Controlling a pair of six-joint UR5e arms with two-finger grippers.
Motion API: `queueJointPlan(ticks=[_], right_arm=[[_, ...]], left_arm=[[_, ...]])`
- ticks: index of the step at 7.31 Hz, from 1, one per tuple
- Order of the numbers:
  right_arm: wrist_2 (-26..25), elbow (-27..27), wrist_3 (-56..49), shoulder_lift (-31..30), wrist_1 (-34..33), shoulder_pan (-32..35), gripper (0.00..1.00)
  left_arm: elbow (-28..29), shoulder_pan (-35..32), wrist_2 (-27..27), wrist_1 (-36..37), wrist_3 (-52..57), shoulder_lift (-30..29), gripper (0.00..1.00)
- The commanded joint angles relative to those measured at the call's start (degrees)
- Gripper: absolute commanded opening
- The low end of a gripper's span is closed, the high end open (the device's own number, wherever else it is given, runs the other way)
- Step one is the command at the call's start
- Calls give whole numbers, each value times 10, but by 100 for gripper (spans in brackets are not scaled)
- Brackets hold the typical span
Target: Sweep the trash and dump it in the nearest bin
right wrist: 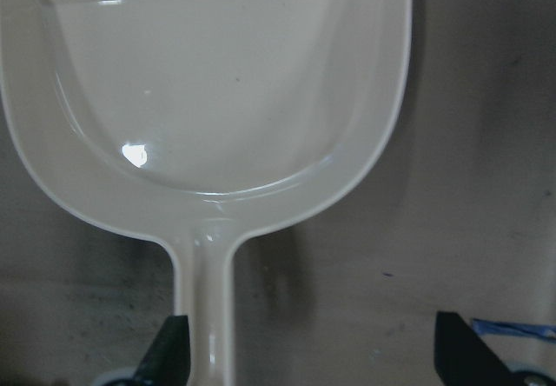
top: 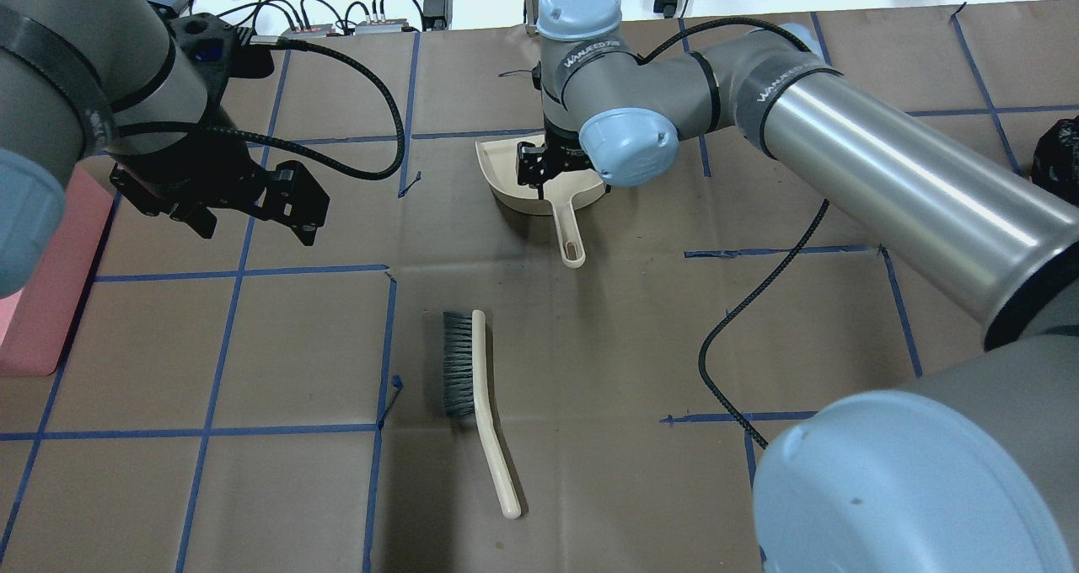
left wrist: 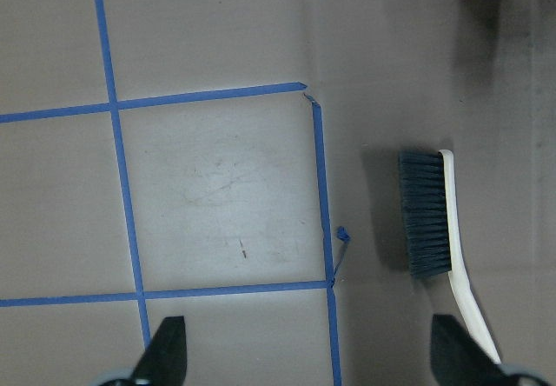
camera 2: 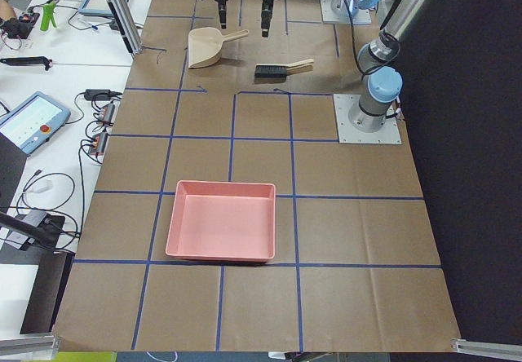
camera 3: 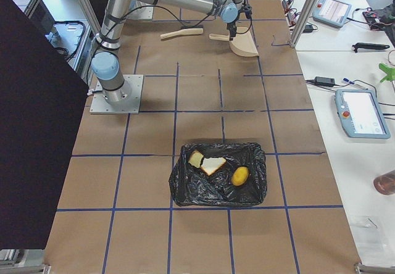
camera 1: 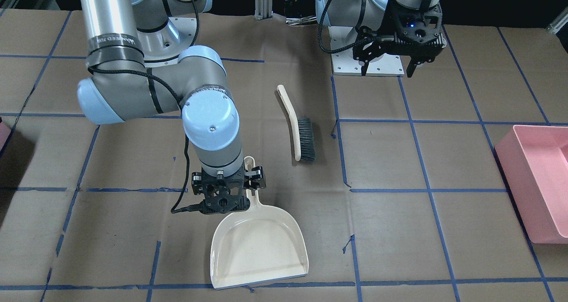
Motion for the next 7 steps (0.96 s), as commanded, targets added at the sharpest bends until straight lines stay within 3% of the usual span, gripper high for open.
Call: queueJointPlan(ticks=[1,4,7], right_arm=[[-6,5,-97,-85,119,-64,100],[-7,6,-171,-174,240,-140,100],[-6,43,-146,-256,278,-151,100]], left_arm=[[0,0,0,0,0,1,100],[-1,0,0,0,0,1,100],[-1,1,-1,0,0,1,100]])
